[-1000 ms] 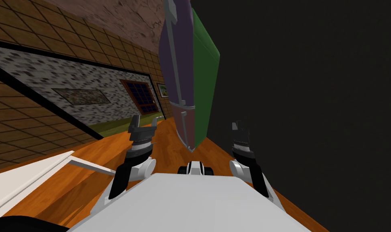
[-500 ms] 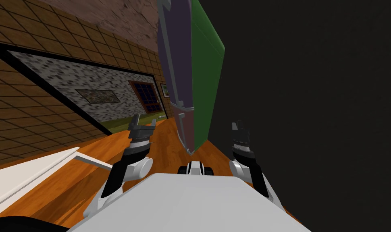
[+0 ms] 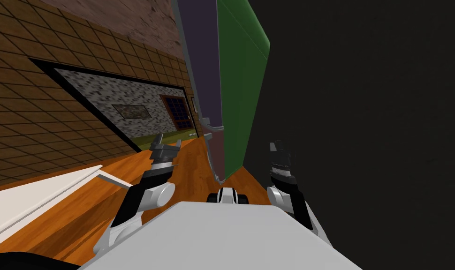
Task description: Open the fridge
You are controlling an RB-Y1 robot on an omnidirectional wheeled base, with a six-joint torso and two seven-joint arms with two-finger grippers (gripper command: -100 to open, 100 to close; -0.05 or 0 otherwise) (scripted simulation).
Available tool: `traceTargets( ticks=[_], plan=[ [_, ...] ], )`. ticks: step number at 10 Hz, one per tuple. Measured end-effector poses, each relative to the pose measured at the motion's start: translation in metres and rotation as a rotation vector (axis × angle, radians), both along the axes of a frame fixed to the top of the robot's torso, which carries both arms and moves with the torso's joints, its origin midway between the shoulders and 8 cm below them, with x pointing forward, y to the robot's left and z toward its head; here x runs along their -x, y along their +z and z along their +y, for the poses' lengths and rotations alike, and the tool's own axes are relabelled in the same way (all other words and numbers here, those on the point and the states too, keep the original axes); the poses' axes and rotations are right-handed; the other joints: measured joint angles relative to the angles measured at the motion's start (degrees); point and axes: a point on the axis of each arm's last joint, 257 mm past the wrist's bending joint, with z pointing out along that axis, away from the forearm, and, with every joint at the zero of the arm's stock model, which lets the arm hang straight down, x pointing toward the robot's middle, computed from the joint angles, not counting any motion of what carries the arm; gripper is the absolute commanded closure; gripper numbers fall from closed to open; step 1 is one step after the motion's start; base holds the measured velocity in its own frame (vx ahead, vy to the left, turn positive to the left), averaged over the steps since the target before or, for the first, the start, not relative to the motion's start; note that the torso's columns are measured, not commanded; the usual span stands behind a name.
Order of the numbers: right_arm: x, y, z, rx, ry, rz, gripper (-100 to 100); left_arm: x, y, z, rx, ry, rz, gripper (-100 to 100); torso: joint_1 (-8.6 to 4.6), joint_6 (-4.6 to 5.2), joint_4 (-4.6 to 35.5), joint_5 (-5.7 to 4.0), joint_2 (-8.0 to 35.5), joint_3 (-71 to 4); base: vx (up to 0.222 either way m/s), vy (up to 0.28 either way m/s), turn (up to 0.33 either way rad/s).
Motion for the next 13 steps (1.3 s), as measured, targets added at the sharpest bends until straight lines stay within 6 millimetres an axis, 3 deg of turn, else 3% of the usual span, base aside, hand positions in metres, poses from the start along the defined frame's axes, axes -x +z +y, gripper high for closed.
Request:
traceTargets(
  ticks=[7,13],
  plan=[
    [0.0,0.0,0.0,0.0,0.0,0.0,0,-0.016,-0.029,0.033,0.145,-0.022,0.135,-100,0.08,-0.02,0.0,0.02,0.0,0.0,0.123,-0.142,0.153],
    [0.0,0.0,0.0,0.0,0.0,0.0,0,-0.031,-0.067,0.054,0.274,-0.052,0.26,-100,-0.06,0.01,0.0,-0.02,-0.2,-0.1,0.09,-0.142,0.136]
  ],
)
